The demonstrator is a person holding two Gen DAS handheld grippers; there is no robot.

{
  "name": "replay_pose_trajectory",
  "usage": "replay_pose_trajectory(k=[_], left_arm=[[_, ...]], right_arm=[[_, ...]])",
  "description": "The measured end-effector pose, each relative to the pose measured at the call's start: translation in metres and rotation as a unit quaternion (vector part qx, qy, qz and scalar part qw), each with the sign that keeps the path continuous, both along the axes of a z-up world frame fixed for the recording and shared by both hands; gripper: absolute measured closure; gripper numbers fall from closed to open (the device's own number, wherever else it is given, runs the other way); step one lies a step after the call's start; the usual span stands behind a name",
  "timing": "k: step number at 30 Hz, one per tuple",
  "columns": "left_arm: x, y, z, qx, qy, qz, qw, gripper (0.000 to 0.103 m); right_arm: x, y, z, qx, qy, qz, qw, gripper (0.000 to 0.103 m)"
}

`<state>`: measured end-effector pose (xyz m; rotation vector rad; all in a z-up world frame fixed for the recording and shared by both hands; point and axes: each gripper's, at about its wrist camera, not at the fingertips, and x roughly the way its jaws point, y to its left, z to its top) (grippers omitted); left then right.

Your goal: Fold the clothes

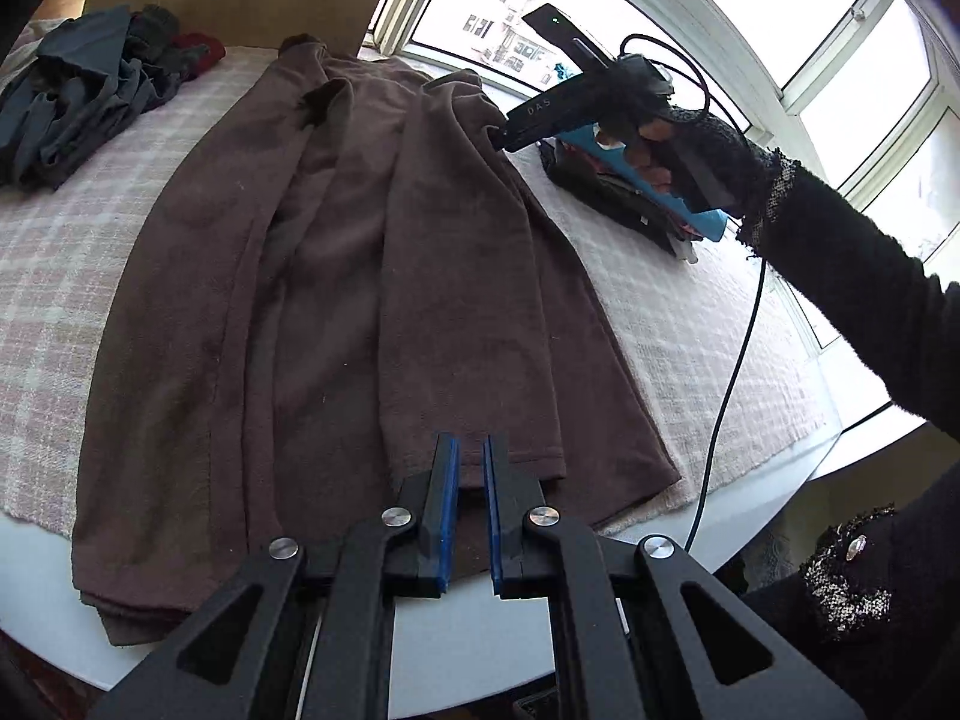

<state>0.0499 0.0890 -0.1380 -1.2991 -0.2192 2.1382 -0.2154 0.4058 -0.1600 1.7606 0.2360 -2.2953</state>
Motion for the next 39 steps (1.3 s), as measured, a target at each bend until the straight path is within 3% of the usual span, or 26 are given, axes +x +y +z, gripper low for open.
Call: replay_pose_trajectory(k=[4,10,14,16,18,20,21,22,23,28,30,33,34,36,37,39], left_arm=[[-0.004,0.027,0.013,-0.011,0.031,-0.047,0.9983,0.097],[-0.019,0.049,-0.026,-0.072,-0.002,-0.09,0.9933,0.096],[-0.021,0.041,-0.04,-0.061,-0.03,-0.085,0.994,0.096],[-0.019,0.039,-0.04,-0.06,-0.032,-0.086,0.9939,0.096],[-0.017,0.039,-0.04,-0.064,-0.029,-0.086,0.9939,0.096],[-0.017,0.039,-0.041,-0.063,-0.026,-0.083,0.9942,0.096],[-0.016,0.038,-0.041,-0.061,-0.026,-0.082,0.9944,0.096],[-0.016,0.037,-0.042,-0.059,-0.027,-0.081,0.9946,0.096],[-0.015,0.036,-0.042,-0.057,-0.027,-0.081,0.9947,0.096],[-0.011,0.037,-0.044,-0.055,-0.024,-0.083,0.9948,0.096],[-0.011,0.037,-0.042,-0.056,-0.025,-0.086,0.9944,0.096],[-0.006,0.04,-0.03,-0.062,-0.018,-0.093,0.9936,0.095],[-0.003,0.042,-0.024,-0.061,-0.011,-0.097,0.9933,0.094],[0.009,0.053,-0.009,-0.056,0.018,-0.122,0.9908,0.081],[0.015,0.059,-0.003,-0.056,0.031,-0.136,0.9886,0.068],[0.022,0.074,-0.001,-0.069,0.044,-0.161,0.9835,0.061]], right_arm=[[0.021,0.012,-0.002,0.019,-0.001,0.016,1.0,0.066],[0.003,-0.002,-0.021,0.041,0.015,0.032,0.999,0.066],[-0.016,-0.009,-0.014,0.027,0.035,0.03,0.999,0.066],[-0.023,-0.007,-0.008,0.016,0.038,0.032,0.999,0.06],[-0.03,-0.005,-0.013,0.028,0.022,0.036,0.999,0.059],[-0.029,-0.006,-0.027,0.057,-0.015,0.031,0.998,0.063],[-0.029,0.002,-0.026,0.039,-0.018,0.025,0.999,0.069],[-0.03,0.01,-0.024,0.029,-0.029,0.014,0.999,0.091],[-0.031,0.019,-0.019,0.027,-0.035,0.001,0.999,0.096],[-0.021,0.05,0.018,0.064,-0.025,-0.032,0.997,0.096],[-0.02,0.05,0.017,0.075,-0.023,-0.034,0.996,0.096],[-0.023,0.049,0.006,0.091,-0.025,-0.033,0.995,0.092],[-0.022,0.045,0.004,0.113,-0.021,-0.026,0.993,0.082],[-0.019,0.04,0.007,0.141,-0.007,-0.013,0.99,0.072],[-0.017,0.038,0.011,0.148,0.003,-0.007,0.989,0.068],[-0.015,0.036,0.02,0.149,0.019,-0.001,0.989,0.063]])
